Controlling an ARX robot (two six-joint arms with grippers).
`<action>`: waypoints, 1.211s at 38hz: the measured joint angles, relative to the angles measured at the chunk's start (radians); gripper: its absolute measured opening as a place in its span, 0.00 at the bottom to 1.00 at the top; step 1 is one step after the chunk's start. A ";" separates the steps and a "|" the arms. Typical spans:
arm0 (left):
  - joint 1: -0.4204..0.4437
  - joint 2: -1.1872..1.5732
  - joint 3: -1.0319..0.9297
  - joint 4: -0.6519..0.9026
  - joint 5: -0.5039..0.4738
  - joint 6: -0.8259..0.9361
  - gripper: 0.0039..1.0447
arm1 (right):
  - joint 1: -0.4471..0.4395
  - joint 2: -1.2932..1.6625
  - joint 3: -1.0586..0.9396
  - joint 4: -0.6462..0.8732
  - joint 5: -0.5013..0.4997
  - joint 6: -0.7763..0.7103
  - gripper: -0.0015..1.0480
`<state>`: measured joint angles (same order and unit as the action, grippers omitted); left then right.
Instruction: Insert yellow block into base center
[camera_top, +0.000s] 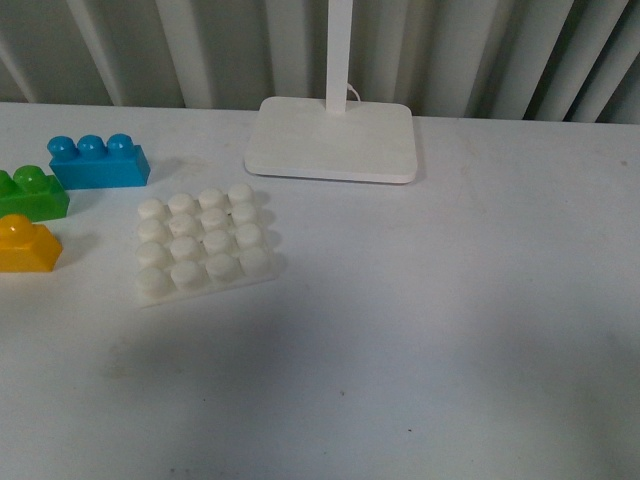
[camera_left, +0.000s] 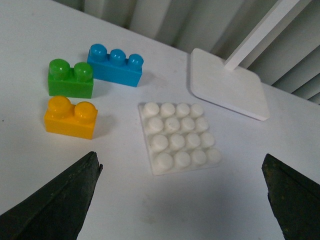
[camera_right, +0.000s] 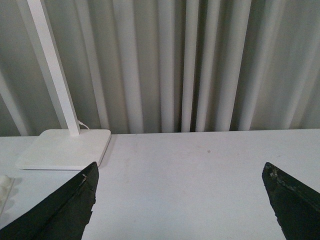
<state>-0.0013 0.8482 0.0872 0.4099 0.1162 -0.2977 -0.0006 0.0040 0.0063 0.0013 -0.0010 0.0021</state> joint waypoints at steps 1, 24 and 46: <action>0.007 0.081 0.005 0.065 0.006 0.012 0.94 | 0.000 0.000 0.000 0.000 0.000 0.000 0.92; 0.097 0.830 0.217 0.436 0.050 0.237 0.94 | 0.000 0.000 0.000 0.000 0.000 0.000 0.91; 0.148 1.023 0.358 0.414 0.013 0.374 0.94 | 0.000 0.000 0.000 0.000 0.000 0.000 0.91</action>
<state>0.1463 1.8713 0.4450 0.8242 0.1295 0.0761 -0.0006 0.0040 0.0063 0.0013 -0.0010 0.0021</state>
